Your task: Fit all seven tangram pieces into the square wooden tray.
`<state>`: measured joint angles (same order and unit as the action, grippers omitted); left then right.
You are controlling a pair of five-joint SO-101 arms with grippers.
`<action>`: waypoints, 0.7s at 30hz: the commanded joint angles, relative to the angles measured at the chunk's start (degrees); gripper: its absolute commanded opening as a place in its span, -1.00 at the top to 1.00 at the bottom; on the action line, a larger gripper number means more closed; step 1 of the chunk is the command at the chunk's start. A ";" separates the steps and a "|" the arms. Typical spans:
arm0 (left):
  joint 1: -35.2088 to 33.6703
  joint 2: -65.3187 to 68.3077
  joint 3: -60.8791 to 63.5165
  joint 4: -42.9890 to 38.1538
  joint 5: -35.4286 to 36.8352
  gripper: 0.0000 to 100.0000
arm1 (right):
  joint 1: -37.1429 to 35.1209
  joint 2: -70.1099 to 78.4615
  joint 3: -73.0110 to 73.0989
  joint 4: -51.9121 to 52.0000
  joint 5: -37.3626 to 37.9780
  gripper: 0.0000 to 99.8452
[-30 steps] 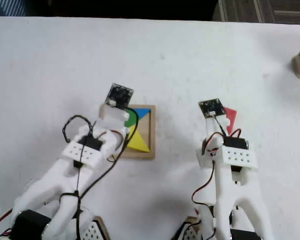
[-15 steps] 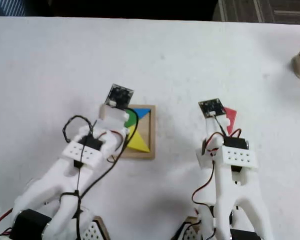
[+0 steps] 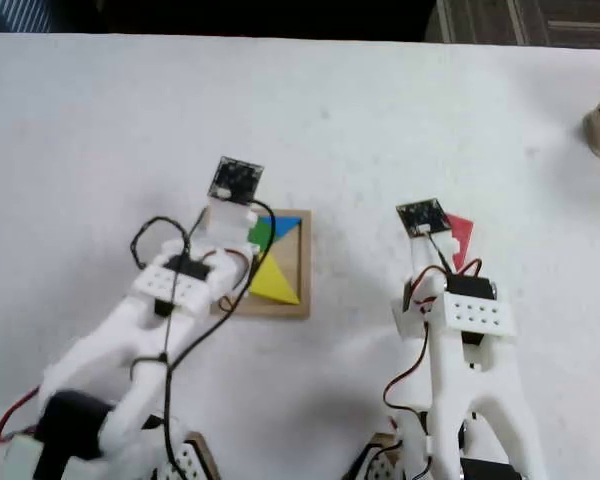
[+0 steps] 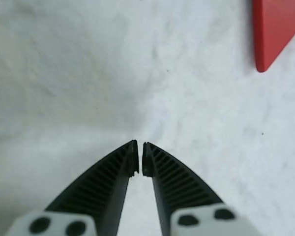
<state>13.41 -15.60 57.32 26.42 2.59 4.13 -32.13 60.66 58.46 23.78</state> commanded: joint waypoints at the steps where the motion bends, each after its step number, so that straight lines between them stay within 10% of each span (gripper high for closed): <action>1: -1.63 4.79 -6.68 3.78 0.88 0.95 | 0.22 -1.71 -0.44 -0.66 0.62 0.96; 21: -1.19 -1.80 -4.92 14.33 -5.98 0.95 | 0.22 -1.71 -0.44 -0.66 0.70 0.96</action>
<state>12.53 -12.62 52.40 41.63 1.19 4.13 -32.13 60.66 58.46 23.78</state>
